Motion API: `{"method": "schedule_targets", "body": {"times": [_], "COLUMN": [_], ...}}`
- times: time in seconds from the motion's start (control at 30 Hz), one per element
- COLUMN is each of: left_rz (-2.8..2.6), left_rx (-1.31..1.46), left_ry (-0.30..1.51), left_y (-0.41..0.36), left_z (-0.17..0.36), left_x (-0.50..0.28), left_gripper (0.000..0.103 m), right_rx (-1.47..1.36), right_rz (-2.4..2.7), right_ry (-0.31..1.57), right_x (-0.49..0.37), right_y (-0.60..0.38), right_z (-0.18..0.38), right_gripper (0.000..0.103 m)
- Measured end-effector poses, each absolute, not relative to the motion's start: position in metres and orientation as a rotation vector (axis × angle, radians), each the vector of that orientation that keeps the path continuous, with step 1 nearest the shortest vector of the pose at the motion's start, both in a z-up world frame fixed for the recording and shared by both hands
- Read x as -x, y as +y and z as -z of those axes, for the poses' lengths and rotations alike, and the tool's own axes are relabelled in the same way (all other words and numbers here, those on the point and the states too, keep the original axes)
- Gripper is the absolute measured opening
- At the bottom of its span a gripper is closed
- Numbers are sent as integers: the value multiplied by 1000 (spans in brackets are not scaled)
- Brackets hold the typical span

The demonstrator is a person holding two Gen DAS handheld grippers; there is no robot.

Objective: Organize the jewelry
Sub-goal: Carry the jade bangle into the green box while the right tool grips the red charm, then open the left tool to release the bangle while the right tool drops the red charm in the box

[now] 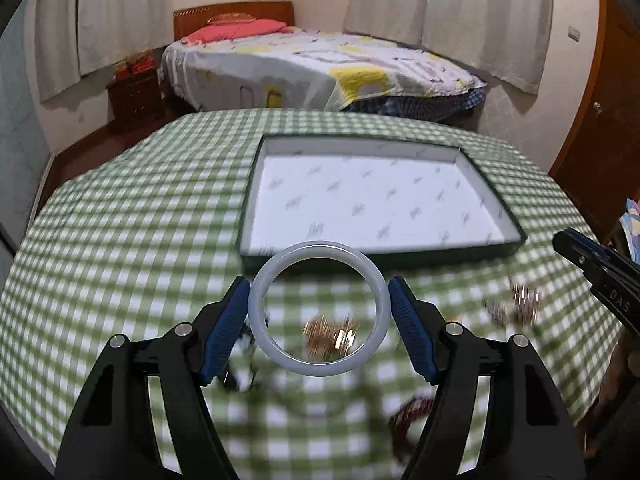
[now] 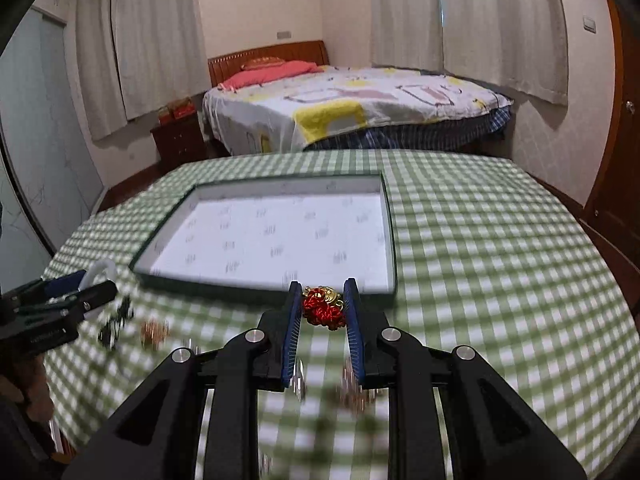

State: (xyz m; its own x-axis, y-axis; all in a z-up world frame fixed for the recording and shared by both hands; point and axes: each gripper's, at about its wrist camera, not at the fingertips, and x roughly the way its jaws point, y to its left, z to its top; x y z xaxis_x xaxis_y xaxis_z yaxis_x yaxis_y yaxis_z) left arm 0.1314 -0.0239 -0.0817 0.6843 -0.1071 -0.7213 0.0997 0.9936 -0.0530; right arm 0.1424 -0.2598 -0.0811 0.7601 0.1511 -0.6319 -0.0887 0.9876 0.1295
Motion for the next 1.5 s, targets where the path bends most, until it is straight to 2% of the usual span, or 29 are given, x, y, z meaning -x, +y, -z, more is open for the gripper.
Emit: {"method": "schedule_targets", "body": {"times": [0.17, 0.3, 0.67, 0.8, 0.9, 0.97, 1.03, 1.5], "left_rz": [142, 140, 136, 135, 139, 142, 145, 104], "left_rx": [14, -10, -5, -22, -26, -24, -24, 5], "left_ry": [784, 790, 979, 973, 963, 957, 946, 777], "left_y": [-40, -48, -46, -46, -48, -48, -48, -35], "left_z": [79, 92, 159, 159, 159, 159, 157, 101], "left_x": [-178, -209, -252, -253, -254, -253, -252, -191], "left_gripper": [69, 69, 69, 70, 71, 72, 79, 80], "right_rx": [-85, -85, -72, -63, -57, -54, -61, -80], "right_rz": [-131, -134, -125, -122, -121, -125, -136, -113], "right_ry": [677, 720, 878, 887, 886, 876, 872, 752], "right_x": [-178, -207, -242, -244, -244, -243, -241, -185], "right_y": [-259, -257, -255, -254, -253, -252, -251, -254], "right_z": [77, 93, 151, 155, 156, 154, 153, 107], "right_gripper": [22, 22, 22, 23, 27, 42, 46, 47]}}
